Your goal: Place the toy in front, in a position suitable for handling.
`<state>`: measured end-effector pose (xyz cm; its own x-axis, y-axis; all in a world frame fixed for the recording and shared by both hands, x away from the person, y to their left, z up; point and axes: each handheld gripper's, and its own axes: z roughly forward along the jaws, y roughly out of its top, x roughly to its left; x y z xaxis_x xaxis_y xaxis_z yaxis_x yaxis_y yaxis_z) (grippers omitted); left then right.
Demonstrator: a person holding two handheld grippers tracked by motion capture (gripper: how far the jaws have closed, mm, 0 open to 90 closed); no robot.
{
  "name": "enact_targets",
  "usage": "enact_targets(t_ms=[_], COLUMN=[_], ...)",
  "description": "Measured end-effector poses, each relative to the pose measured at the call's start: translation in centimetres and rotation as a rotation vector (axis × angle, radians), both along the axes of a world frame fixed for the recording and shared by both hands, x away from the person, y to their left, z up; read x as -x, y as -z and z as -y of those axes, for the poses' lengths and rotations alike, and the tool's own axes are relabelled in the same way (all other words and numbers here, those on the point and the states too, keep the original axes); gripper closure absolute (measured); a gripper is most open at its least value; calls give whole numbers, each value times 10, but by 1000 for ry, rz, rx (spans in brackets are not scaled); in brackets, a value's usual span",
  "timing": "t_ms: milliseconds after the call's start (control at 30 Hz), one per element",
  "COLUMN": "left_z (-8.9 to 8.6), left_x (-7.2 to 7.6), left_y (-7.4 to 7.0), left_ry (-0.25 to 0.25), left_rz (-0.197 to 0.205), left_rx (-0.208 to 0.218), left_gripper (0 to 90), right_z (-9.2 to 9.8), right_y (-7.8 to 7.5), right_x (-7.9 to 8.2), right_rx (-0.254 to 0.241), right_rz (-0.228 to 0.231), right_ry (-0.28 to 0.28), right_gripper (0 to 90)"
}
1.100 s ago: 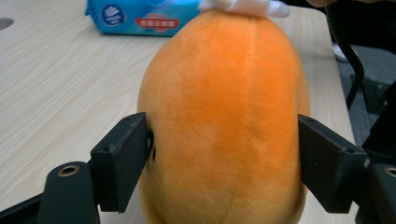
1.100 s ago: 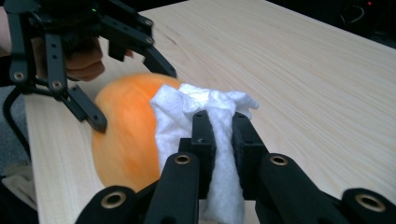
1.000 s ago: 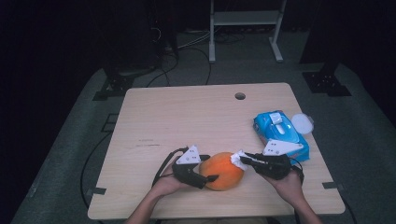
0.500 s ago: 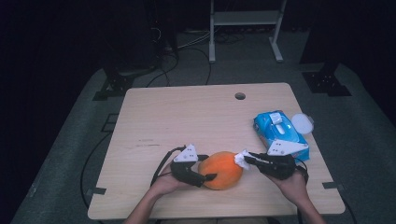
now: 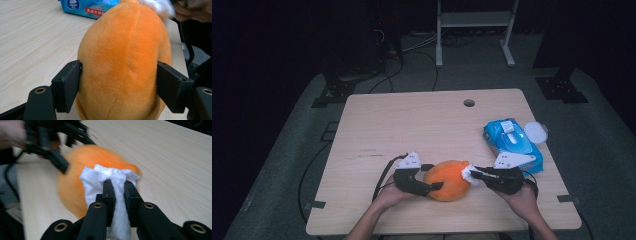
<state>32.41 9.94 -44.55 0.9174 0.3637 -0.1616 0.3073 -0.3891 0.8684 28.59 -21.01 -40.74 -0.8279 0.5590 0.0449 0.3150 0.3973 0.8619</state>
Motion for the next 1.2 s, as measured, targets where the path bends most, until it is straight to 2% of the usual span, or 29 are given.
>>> enact_targets(t_ms=[100,200,333,467,567,667,733,800,833,900,1000,1100,1200], left_z=[-1,-1,6,14,20,26,30,29,28,25,23,26,30], left_x=[-2,-1,5,13,18,24,28,27,26,23,21,21,23], left_y=[2,1,-2,-6,-7,-9,-11,-12,-11,-9,-8,-9,-11], left_ry=[-11,-11,6,30,45,69,73,66,63,61,58,54,50], left_rz=[-21,-24,24,83,123,177,205,197,185,163,152,155,167], left_rx=[17,23,7,-26,-57,-94,-122,-123,-108,-86,-77,-81,-92], left_gripper=[258,259,259,255,250,249,249,254,257,259,258,245,239], right_z=[-11,-12,7,17,15,7,-1,-2,1,9,21,19,8], right_y=[-1,-1,5,9,6,-2,-5,-4,-3,0,3,2,-2], right_x=[4,2,-9,-16,-14,-9,-7,-9,-11,-14,-17,-14,-10], right_rx=[-10,-4,-15,-41,-57,-78,-48,-36,-42,-32,-25,-23,-24], right_rz=[7,9,-26,-62,-55,-25,1,-1,-14,-21,-41,-32,-15], right_ry=[-55,-55,33,78,77,48,29,30,35,63,102,94,58], right_gripper=[811,811,812,812,812,812,812,812,812,812,812,812,812])
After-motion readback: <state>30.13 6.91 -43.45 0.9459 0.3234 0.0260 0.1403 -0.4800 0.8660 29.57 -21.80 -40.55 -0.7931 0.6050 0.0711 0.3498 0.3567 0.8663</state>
